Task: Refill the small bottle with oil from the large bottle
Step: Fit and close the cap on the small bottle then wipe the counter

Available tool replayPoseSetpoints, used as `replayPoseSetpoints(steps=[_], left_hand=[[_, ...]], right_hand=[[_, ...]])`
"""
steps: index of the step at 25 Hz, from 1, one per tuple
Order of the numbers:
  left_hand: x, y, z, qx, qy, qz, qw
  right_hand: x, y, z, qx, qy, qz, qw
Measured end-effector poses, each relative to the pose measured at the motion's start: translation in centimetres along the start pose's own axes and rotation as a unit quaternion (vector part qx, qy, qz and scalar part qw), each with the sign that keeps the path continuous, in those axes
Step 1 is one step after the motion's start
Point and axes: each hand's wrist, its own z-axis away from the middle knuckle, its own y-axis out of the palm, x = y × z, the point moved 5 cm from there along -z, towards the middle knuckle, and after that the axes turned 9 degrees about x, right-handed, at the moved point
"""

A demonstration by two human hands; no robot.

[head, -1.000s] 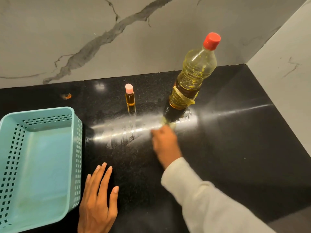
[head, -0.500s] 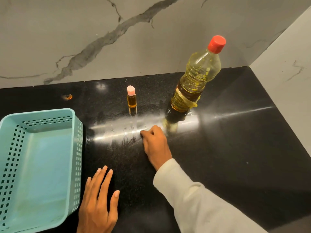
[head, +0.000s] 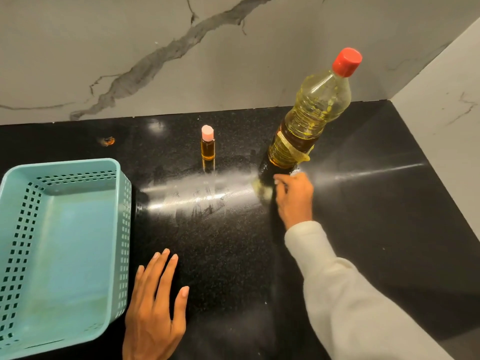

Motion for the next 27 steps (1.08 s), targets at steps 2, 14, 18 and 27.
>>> replayPoseSetpoints(steps=[2,14,18,27], left_hand=[[-0.1,0.0,0.1,-0.002,0.001,0.003,1.000],[-0.2,-0.2,0.3,-0.012,-0.016,0.022,1.000],[-0.4,-0.6,0.3,-0.015,-0.015,0.043,0.999],[-0.4,-0.5,0.3,-0.028,-0.051,0.035,0.998]], right_hand=[[3.4,2.7,1.5,0.048,-0.066,-0.012,0.997],[-4.2,-3.6,1.0,-0.059,0.135,0.088,0.985],[9.8,6.5,6.4,0.193,-0.051,-0.028,0.979],[2.2,1.1,2.3,0.045,0.033,0.087,0.995]])
